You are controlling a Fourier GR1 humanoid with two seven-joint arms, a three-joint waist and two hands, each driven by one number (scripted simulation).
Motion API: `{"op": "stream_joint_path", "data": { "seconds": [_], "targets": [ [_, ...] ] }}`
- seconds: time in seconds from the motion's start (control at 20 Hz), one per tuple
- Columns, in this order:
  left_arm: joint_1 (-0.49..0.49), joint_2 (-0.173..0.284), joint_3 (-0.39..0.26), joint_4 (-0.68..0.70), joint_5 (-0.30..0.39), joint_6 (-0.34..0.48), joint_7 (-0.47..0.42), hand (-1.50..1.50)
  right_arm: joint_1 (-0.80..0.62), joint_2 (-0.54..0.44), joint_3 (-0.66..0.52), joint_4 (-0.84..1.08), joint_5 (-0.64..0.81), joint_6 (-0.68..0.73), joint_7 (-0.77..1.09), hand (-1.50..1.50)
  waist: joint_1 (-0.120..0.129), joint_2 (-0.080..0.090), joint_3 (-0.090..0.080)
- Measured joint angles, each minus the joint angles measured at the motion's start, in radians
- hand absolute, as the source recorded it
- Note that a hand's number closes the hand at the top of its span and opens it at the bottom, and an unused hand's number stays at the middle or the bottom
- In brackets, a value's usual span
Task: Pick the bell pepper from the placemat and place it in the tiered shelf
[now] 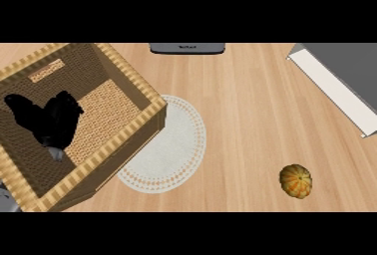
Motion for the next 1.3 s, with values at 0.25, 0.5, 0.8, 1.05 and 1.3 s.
{"op": "stream_joint_path", "data": {
  "seconds": [0.25, 0.5, 0.8, 1.05, 1.3],
  "targets": [
    [0.004, 0.000, -0.007, -0.013, 0.003, -0.001, -0.001, 0.00, -0.025, -0.009, -0.014, 0.146, 0.039, -0.123, -0.022, -1.50, 0.007, 0.003, 0.000],
    [0.016, 0.000, -0.014, -0.017, 0.005, 0.002, -0.003, 0.00, -0.081, -0.043, -0.051, 0.286, 0.030, -0.217, -0.121, -1.50, 0.012, 0.005, 0.001],
    [0.002, 0.009, -0.017, -0.013, 0.013, 0.002, 0.001, 0.00, -0.141, -0.106, -0.113, 0.426, -0.019, -0.246, -0.257, -1.50, 0.015, 0.008, 0.002],
    [0.014, 0.023, -0.020, -0.033, 0.021, 0.004, 0.002, 0.00, -0.160, -0.204, -0.128, 0.532, -0.049, -0.105, -0.271, -1.50, 0.015, 0.006, 0.002],
    [0.011, 0.013, -0.032, -0.022, 0.022, 0.017, -0.001, 0.00, -0.159, -0.322, -0.151, 0.629, -0.080, 0.070, -0.245, -1.50, 0.012, 0.009, 0.002]
  ]
}}
